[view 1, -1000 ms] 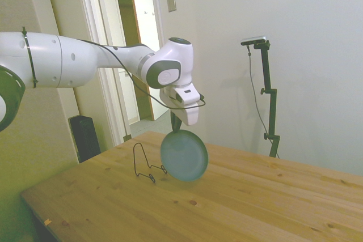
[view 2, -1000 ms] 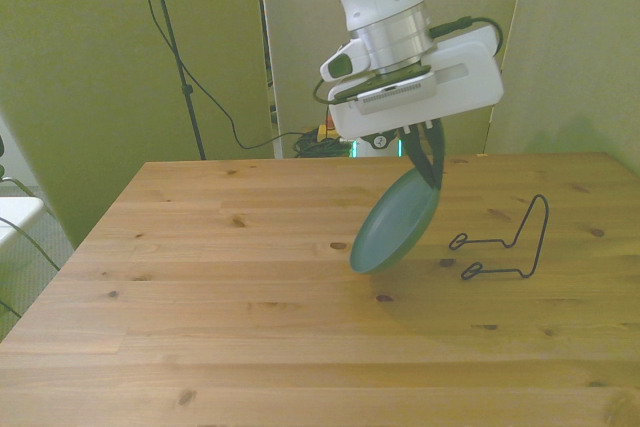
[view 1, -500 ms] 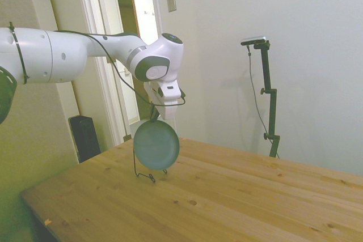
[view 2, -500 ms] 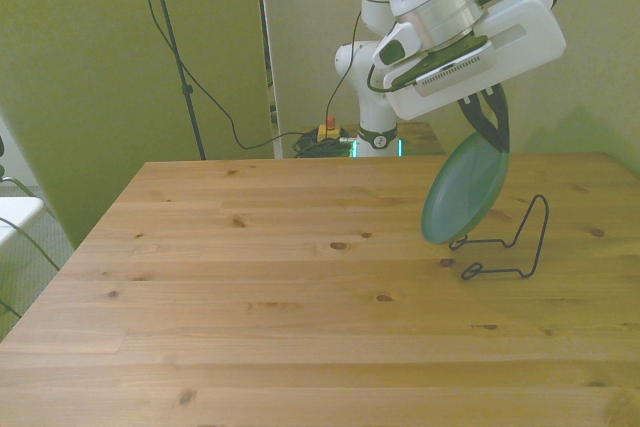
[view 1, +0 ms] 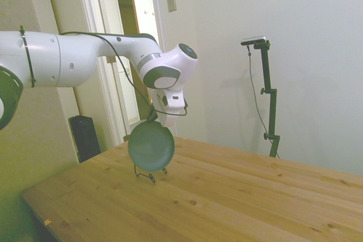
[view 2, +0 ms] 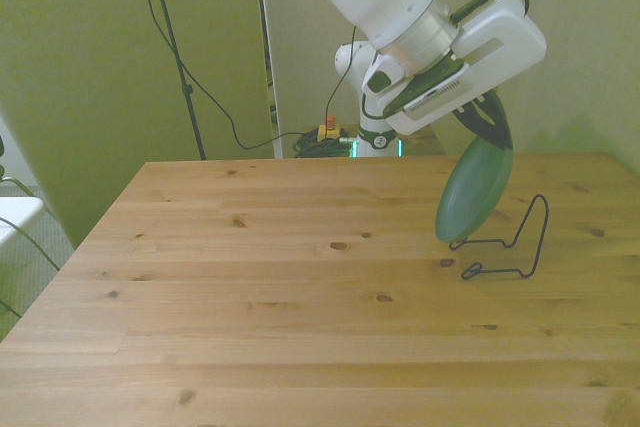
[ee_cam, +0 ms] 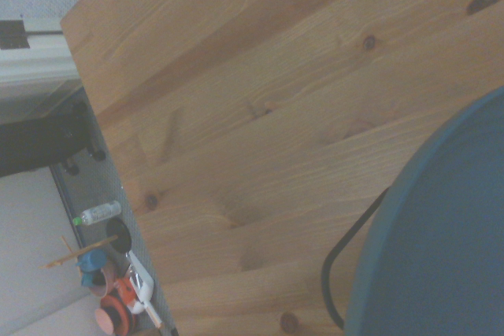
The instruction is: Load the plate
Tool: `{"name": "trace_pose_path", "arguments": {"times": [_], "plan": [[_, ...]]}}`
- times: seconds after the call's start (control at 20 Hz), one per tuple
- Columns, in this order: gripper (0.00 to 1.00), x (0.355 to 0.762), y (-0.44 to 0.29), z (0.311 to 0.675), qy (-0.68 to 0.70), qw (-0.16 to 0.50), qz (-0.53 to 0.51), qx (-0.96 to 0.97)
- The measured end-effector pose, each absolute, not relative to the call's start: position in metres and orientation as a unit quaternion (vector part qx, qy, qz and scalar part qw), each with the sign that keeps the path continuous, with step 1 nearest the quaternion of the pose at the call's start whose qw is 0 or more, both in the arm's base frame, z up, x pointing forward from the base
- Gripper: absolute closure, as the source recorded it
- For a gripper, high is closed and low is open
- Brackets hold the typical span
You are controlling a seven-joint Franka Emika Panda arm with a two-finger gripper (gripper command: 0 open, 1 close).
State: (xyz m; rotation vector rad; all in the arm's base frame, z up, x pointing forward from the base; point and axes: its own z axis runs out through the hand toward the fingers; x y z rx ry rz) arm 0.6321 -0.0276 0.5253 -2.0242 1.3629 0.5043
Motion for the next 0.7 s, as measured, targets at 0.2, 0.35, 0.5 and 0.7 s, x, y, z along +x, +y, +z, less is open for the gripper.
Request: {"name": "trace_pose_path", "arguments": {"times": [0.2,0.35,0.5,0.7], "plan": [[1.0,0.638,-0.003,0.508,0.498,0.326,0.213,-0.775],[1.0,0.643,0.016,0.497,0.485,0.33,0.225,-0.778],[1.0,0.647,0.029,0.487,0.48,0.333,0.234,-0.778],[1.0,0.654,0.041,0.48,0.475,0.333,0.236,-0.78]]}}
